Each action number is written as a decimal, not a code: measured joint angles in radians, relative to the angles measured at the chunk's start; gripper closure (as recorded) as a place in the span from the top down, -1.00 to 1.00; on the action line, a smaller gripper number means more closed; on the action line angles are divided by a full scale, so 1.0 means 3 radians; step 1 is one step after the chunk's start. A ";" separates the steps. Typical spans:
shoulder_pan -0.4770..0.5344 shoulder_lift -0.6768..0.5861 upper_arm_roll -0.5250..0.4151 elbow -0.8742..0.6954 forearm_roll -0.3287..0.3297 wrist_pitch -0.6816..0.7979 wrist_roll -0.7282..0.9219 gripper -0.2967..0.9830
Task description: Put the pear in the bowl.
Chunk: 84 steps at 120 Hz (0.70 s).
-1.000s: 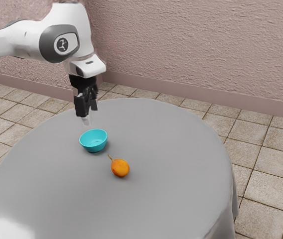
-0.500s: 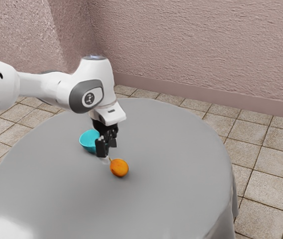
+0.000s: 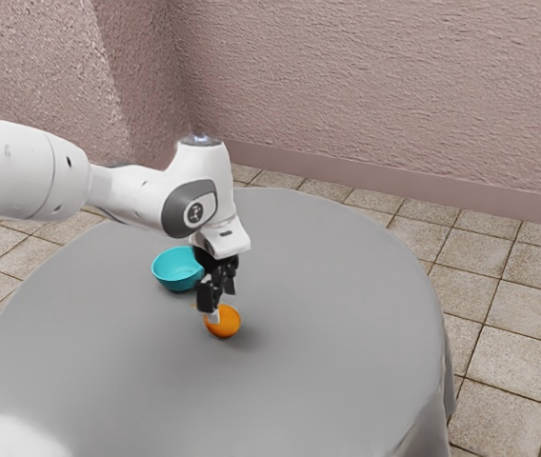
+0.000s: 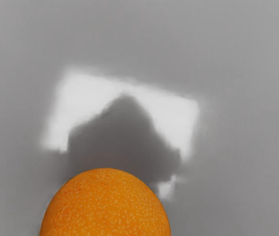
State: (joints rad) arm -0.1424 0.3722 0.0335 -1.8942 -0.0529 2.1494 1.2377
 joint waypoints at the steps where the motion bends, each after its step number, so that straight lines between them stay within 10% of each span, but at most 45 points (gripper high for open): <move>1: 0.0004 0.0013 0.0000 0.0009 0.0000 0.0001 0.0006 0.54; 84: 0.0087 0.0584 -0.0001 0.0372 -0.0084 0.0050 0.0272 0.49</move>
State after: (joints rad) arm -0.1164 0.5475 0.0333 -1.7825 -0.0781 2.1643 1.3193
